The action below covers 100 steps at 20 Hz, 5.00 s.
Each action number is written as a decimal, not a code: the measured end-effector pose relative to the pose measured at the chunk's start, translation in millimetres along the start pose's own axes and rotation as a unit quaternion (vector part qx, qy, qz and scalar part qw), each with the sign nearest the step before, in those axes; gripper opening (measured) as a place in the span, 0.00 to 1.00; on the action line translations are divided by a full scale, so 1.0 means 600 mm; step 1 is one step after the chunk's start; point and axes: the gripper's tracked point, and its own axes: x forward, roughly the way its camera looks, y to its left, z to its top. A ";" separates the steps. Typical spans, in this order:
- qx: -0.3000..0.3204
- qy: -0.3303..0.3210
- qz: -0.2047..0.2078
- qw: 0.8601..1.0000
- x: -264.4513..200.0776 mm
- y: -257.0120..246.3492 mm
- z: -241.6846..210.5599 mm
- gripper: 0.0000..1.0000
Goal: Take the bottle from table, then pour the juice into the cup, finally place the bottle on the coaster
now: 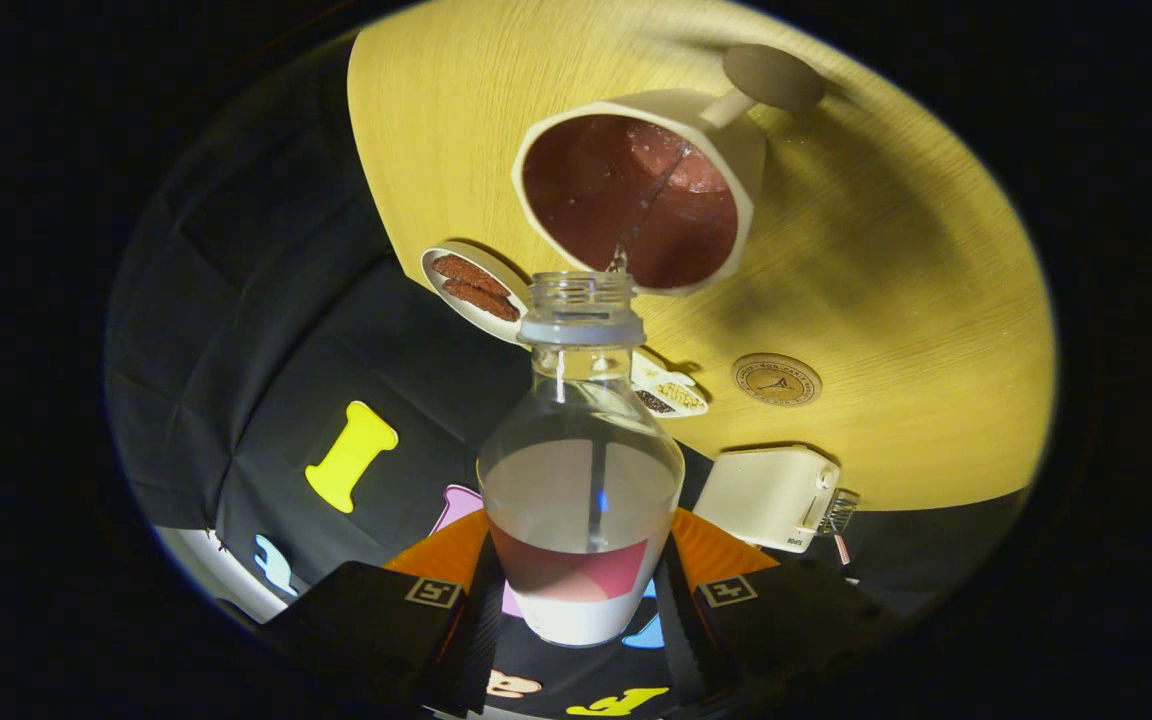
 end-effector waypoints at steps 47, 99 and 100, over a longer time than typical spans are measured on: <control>-0.860 -0.099 0.013 0.500 -0.100 -0.167 -0.012 0.70; -0.948 -0.180 0.020 0.261 0.174 -0.196 -0.053 0.98; -0.949 -0.181 0.025 0.257 0.155 -0.195 -0.062 0.98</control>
